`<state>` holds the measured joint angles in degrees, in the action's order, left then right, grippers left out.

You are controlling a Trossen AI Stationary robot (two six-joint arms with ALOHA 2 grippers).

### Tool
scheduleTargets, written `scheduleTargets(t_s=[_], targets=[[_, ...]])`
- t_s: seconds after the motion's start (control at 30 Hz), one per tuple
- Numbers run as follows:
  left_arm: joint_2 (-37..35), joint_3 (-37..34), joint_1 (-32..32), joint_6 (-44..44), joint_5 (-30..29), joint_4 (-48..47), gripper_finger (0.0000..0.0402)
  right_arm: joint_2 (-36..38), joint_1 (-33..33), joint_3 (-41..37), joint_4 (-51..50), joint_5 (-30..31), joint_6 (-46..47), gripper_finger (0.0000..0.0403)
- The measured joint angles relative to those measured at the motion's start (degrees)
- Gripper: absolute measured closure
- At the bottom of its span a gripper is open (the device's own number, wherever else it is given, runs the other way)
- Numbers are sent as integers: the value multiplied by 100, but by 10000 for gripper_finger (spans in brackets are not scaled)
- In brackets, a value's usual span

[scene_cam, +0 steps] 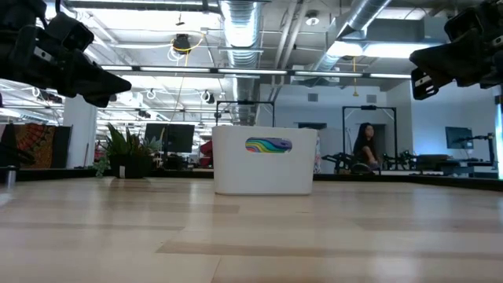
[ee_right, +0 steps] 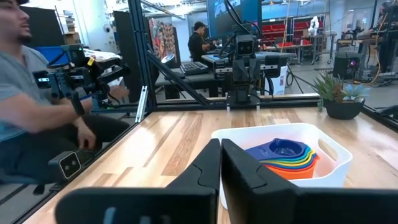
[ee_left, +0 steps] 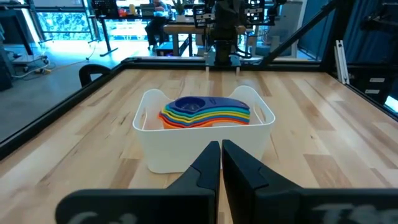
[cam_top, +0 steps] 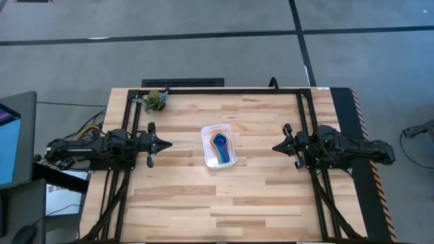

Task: Nest measuring cups in basket
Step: Return to Home Position

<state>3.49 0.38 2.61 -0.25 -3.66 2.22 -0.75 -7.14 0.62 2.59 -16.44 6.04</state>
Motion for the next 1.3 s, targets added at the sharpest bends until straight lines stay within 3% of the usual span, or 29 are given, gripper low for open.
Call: scheduleTargets(t_s=[1.3], targets=[[0,-2,2,0,2,0,395,0,-1,0,0,1,1,365]])
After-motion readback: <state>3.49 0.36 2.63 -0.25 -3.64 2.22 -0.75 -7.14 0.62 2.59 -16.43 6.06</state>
